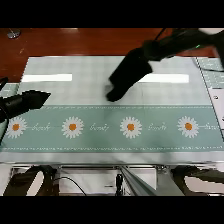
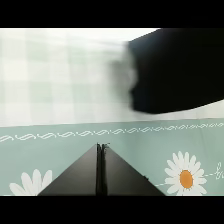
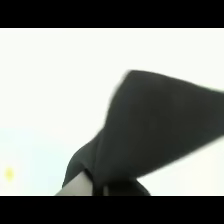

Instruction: Fold the shirts.

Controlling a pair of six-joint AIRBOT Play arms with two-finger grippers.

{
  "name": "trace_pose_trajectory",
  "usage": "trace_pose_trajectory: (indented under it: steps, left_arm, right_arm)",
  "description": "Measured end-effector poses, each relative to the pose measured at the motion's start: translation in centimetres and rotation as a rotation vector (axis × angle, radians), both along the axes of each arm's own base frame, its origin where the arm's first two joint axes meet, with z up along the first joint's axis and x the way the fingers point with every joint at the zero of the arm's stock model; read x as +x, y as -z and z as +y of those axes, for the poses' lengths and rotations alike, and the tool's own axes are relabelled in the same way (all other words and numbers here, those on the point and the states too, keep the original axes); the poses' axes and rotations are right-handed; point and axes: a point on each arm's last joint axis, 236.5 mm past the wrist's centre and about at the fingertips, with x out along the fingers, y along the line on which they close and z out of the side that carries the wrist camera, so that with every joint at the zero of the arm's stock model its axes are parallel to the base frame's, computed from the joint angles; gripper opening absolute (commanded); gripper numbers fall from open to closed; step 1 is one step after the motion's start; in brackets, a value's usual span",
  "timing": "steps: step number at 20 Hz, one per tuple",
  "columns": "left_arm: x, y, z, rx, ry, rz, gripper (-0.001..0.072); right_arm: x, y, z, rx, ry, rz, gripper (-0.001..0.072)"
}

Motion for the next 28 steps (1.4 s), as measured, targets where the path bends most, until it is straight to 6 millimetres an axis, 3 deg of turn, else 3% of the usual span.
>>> trace_pose_trajectory:
  steps: [2, 5, 8, 11, 15, 19, 23, 24, 25, 26, 28]
  left_arm:
    - [0.0, 0.0, 0.0, 0.0, 0.0, 0.0, 0.0022]
    - [0.0, 0.0, 0.0, 0.0, 0.001, 0.001, 0.0022]
    - [0.0, 0.0, 0.0, 0.0, 0.001, 0.001, 0.0022]
    - [0.0, 0.0, 0.0, 0.0, 0.001, 0.001, 0.0022]
    - [0.0, 0.0, 0.0, 0.0, 0.0, 0.001, 0.0022]
    - [0.0, 0.0, 0.0, 0.0, 0.0, 0.0, 0.0022]
    - [0.1, 0.0, 0.0, 0.0, -0.002, -0.003, 0.0022]
    - [0.1, 0.0, 0.0, 0.0, -0.002, -0.002, 0.0022]
    - [0.1, 0.0, 0.0, 0.0, -0.002, -0.003, 0.0022]
    - [0.1, 0.0, 0.0, 0.001, -0.001, -0.003, 0.0022]
    - [0.1, 0.0, 0.1, 0.012, 0.007, -0.008, 0.0022]
  right_arm:
    - [0.4, -2.4, -4.9, -0.027, 0.088, -0.009, 0.0024]
    - [-0.5, -4.5, -13.1, -0.056, 0.247, 0.011, 0.0024]
    - [-3.4, -5.4, -21.1, -0.075, 0.42, 0.074, 0.0025]
    - [-7.5, -5.5, -27.3, -0.084, 0.573, 0.158, 0.0024]
    - [-13.9, -4.7, -32.3, -0.097, 0.773, 0.253, 0.0025]
    - [-23.6, 0.0, -36.2, -0.184, 1.054, 0.462, 0.0025]
    - [-32.7, 3.1, -37.8, -0.287, 1.304, 0.6, 0.0026]
    - [-34.6, 3.7, -37.7, -0.313, 1.356, 0.619, 0.0141]
    - [-36.2, 4.3, -37.7, -0.339, 1.403, 0.64, 0.0551]
    - [-37.8, 4.9, -37.6, -0.363, 1.452, 0.664, 0.0623]
    - [-39.4, 6.5, -37.0, -0.371, 1.479, 0.721, 0.0621]
